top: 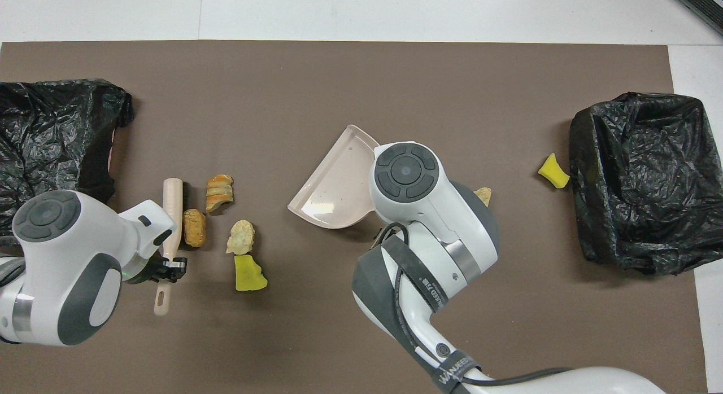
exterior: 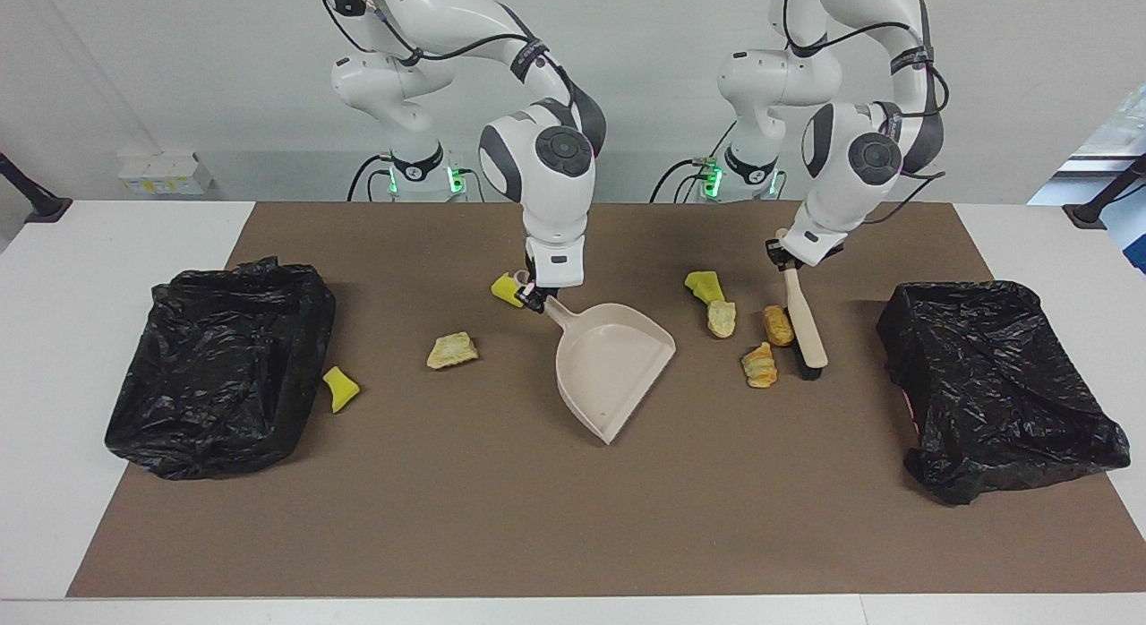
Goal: Sweep and dump trash in bin
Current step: 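Sweep the bread chunks into the dustpan with the brush in the left gripper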
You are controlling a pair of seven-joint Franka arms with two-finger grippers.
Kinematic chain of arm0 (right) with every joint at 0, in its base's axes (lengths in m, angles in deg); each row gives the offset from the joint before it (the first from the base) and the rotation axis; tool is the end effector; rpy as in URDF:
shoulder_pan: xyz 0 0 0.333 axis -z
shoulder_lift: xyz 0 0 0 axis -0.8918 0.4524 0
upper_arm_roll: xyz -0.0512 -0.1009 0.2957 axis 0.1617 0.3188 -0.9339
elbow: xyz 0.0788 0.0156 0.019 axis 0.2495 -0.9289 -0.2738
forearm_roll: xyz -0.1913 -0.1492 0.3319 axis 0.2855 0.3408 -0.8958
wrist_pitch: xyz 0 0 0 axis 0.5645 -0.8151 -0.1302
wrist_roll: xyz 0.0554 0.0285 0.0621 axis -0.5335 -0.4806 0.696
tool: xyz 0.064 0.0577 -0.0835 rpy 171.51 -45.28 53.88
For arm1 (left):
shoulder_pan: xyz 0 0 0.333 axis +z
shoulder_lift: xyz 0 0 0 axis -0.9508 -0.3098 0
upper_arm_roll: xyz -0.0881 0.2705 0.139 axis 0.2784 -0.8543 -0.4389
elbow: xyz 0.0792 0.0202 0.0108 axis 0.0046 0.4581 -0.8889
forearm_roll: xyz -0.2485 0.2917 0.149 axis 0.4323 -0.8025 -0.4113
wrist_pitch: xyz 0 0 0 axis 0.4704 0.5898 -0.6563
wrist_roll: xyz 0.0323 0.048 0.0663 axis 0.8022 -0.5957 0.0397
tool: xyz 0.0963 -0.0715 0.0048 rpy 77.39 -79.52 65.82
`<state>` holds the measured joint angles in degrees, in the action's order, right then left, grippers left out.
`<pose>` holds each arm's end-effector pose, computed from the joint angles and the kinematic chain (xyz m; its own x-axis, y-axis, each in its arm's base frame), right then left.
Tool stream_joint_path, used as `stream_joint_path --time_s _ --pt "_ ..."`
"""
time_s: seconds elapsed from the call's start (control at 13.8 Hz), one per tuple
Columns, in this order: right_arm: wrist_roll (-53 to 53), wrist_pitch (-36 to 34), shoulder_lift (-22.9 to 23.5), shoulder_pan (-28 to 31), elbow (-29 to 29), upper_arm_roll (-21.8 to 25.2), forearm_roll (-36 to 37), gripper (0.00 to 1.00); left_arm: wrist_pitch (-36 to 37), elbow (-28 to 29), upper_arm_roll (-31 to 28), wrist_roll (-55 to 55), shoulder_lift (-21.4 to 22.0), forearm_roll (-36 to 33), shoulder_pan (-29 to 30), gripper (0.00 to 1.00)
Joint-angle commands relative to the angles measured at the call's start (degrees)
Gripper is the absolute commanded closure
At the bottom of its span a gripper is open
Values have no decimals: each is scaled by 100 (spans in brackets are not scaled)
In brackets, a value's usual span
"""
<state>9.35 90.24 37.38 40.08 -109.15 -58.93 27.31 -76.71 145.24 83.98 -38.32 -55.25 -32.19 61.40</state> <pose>0.5456 0.3232 0.3680 0.4570 0.8781 -0.1418 0.8860 -0.4635 -0.0150 0.4489 -0.1015 0.3433 0.9656 -0.0933 -0.2426 -0.1092 -0.9926 -0.0530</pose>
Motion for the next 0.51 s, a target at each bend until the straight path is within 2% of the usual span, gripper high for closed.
stream_joint_path --time_s 0.0,0.29,0.44 --pt "1184 82 -254 211 -411 -40 124 100 -35 44 -55 221 86 -37 -367 100" --pt "2055 406 -500 176 -876 -49 493 100 -87 35 -64 239 78 209 -544 100" --pt "2565 1063 -641 193 -1324 -49 520 100 -44 44 -73 169 78 209 -509 100"
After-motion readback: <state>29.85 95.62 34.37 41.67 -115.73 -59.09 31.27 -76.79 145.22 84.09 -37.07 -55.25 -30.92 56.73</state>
